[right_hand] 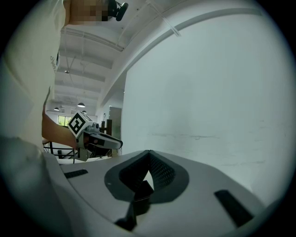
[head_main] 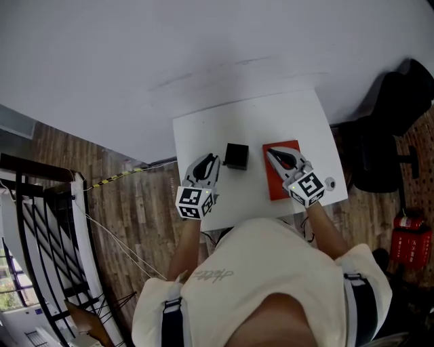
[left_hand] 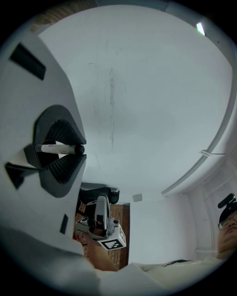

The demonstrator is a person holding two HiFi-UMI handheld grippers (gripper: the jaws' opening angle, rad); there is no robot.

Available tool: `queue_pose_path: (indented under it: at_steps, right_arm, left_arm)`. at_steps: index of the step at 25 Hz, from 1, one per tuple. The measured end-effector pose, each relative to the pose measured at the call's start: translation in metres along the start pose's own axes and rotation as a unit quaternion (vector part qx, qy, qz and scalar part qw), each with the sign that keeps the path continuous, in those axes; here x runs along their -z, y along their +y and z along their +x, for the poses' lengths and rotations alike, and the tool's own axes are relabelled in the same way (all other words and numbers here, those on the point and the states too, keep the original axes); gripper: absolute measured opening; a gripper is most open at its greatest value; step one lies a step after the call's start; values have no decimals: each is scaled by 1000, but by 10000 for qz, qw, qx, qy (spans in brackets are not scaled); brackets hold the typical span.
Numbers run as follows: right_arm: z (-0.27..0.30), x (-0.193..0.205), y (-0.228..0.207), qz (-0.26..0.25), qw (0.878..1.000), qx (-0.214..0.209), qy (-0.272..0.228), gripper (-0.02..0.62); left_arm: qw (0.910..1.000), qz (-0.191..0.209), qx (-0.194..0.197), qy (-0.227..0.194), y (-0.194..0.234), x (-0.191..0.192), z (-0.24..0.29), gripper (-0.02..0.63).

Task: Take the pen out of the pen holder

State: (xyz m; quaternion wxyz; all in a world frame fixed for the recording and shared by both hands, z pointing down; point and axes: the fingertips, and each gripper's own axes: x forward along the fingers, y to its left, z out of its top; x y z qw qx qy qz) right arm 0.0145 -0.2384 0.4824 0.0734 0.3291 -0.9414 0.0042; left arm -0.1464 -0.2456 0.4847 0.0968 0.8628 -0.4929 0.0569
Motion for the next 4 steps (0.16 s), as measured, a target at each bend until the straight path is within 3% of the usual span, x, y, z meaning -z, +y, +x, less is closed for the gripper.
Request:
queue_pose_path:
  at_steps: [4]
  right_arm:
    - [-3,5,-1,-46,9999,-60,99,6]
  left_arm:
    - [10000,-18,-11,-8,-3,1,2,78]
